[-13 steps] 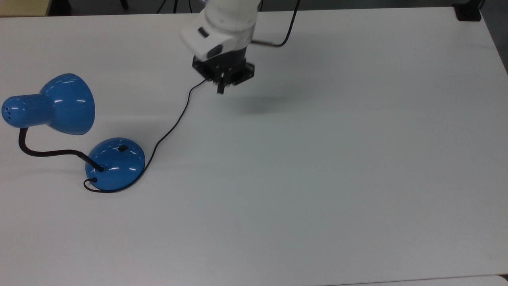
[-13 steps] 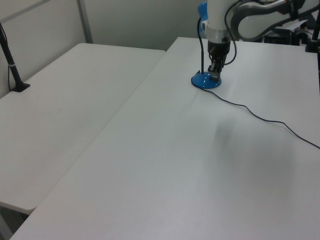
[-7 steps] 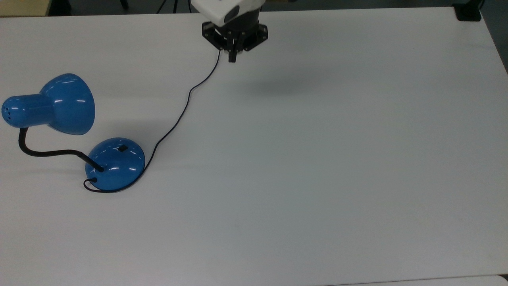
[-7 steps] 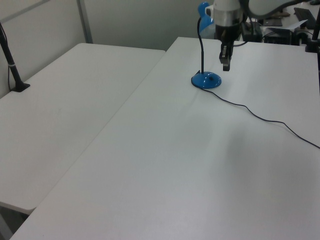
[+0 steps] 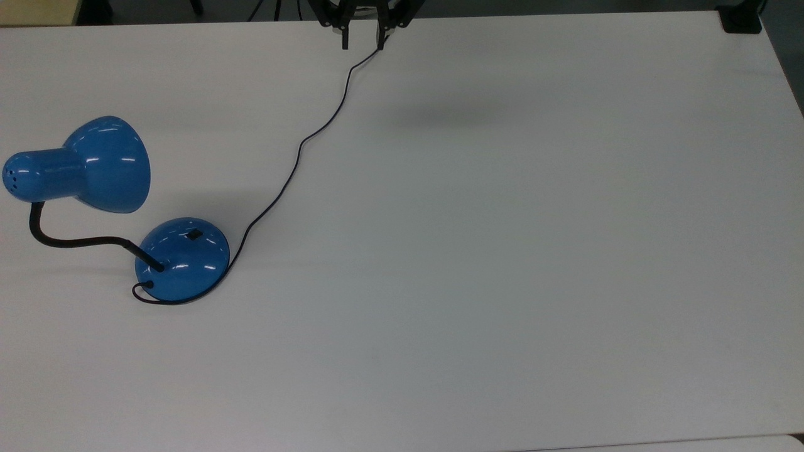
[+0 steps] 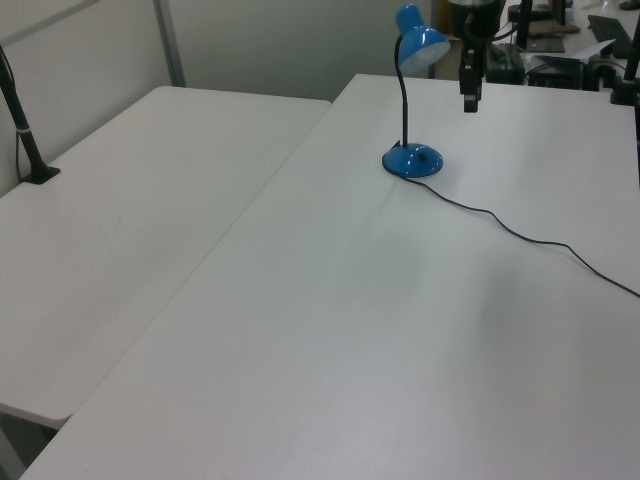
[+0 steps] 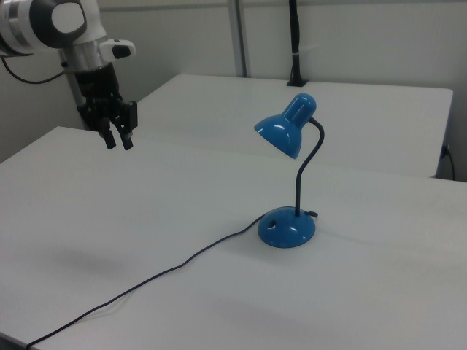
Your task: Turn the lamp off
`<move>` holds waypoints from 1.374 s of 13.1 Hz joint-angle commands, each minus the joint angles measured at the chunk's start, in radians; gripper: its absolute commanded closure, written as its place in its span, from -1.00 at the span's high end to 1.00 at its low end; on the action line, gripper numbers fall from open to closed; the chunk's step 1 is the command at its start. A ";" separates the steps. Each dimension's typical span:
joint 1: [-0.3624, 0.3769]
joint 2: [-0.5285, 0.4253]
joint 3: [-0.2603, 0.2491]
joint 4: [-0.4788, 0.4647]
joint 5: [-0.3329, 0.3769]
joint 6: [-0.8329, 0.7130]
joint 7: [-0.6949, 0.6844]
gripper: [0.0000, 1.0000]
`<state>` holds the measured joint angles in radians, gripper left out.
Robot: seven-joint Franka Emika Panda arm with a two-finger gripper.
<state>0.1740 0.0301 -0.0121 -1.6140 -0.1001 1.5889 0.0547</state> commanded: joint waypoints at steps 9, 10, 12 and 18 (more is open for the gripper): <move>-0.001 -0.033 -0.016 0.013 0.016 -0.041 -0.010 1.00; -0.001 -0.033 -0.016 0.013 0.016 -0.041 -0.010 1.00; -0.002 -0.032 -0.011 0.013 0.017 -0.043 -0.009 1.00; -0.123 -0.030 0.103 0.013 0.020 -0.041 0.013 1.00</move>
<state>0.0801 0.0043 0.0557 -1.6075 -0.0988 1.5790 0.0520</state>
